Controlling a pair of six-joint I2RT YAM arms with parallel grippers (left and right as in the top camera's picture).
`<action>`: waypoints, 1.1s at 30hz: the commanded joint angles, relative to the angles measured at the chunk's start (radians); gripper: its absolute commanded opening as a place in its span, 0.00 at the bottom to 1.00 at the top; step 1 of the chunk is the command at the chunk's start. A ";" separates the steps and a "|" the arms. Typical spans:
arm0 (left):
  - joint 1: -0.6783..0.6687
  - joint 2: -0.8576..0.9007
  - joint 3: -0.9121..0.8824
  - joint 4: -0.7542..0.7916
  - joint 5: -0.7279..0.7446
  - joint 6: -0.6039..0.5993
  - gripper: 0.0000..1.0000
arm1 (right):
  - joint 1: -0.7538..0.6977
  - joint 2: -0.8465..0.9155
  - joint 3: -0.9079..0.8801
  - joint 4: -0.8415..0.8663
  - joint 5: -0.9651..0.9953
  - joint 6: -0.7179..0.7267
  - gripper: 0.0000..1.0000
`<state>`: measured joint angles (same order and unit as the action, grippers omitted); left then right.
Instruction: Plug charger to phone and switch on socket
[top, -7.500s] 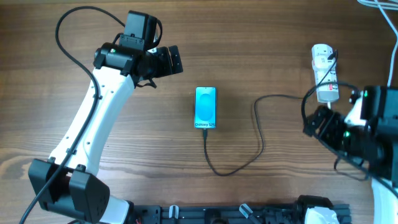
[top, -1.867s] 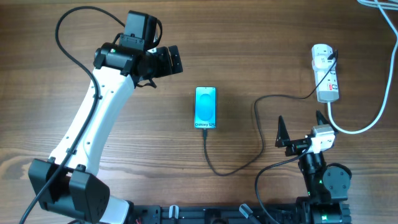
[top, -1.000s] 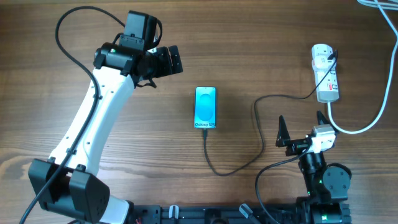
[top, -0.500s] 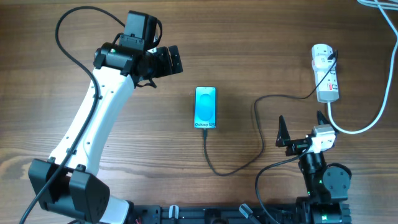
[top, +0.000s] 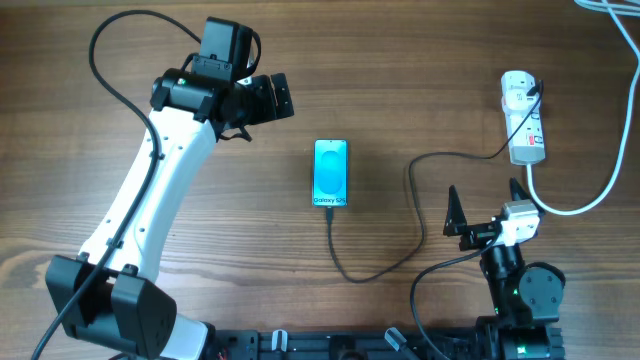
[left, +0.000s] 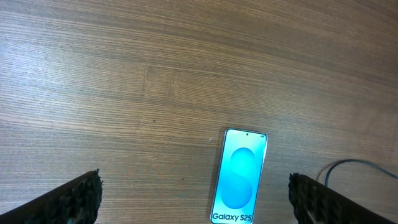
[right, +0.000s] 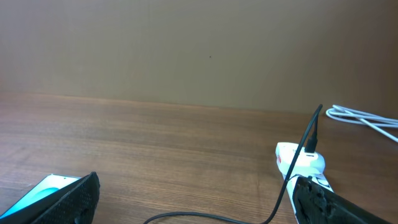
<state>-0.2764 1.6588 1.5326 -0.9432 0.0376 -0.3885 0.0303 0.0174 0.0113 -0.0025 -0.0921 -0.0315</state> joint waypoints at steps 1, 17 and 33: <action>0.003 0.006 -0.003 -0.001 -0.013 -0.013 1.00 | 0.005 -0.014 -0.006 0.003 0.017 0.006 1.00; 0.003 0.005 -0.003 -0.001 -0.028 -0.012 1.00 | 0.005 -0.014 -0.006 0.003 0.017 0.006 1.00; 0.005 -0.148 -0.165 -0.048 -0.039 -0.009 1.00 | 0.005 -0.014 -0.006 0.003 0.016 0.006 1.00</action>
<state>-0.2760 1.5547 1.4567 -1.0264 0.0139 -0.3882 0.0303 0.0174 0.0113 -0.0021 -0.0883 -0.0315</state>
